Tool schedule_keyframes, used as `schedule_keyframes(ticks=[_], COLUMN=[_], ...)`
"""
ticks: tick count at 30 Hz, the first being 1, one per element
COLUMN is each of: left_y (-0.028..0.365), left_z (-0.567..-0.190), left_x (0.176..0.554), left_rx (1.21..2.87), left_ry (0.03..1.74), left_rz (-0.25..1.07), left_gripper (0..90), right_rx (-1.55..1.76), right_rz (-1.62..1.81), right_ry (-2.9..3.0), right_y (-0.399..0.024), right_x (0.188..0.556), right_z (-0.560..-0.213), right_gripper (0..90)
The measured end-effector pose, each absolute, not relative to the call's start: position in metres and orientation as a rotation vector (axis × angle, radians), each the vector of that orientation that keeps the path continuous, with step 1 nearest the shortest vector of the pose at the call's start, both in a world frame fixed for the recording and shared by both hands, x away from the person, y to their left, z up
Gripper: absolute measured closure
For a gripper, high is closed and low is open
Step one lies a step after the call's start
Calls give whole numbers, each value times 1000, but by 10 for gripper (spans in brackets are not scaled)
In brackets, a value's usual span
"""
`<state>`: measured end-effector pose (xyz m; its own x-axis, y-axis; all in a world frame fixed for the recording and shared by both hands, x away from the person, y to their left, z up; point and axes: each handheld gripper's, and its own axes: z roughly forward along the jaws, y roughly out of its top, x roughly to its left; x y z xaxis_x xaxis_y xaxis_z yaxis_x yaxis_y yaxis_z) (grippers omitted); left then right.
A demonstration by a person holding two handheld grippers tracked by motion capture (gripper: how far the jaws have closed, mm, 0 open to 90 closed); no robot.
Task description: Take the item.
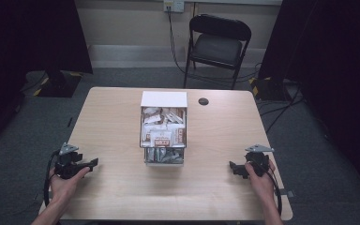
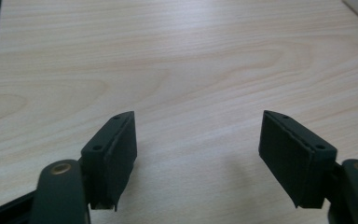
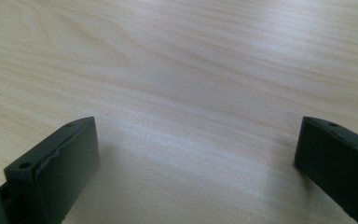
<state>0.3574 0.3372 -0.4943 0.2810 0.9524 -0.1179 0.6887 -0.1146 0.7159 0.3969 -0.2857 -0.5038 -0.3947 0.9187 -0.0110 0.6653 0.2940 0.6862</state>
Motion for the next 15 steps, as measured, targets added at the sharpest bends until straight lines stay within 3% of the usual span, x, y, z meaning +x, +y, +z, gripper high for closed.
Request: schedule_keyframes(ticks=[7, 15], left_y=[333, 329], left_z=[-484, -471], left_x=[355, 353], left_rx=[1876, 1842], left_ry=[1407, 1321], left_rz=[493, 404], left_gripper=[307, 323], right_rx=[1419, 1419], right_rz=[851, 851], right_ry=[2164, 2164], right_y=[-286, -286], right_x=[397, 397], right_z=[-504, -504], right_gripper=[0, 0])
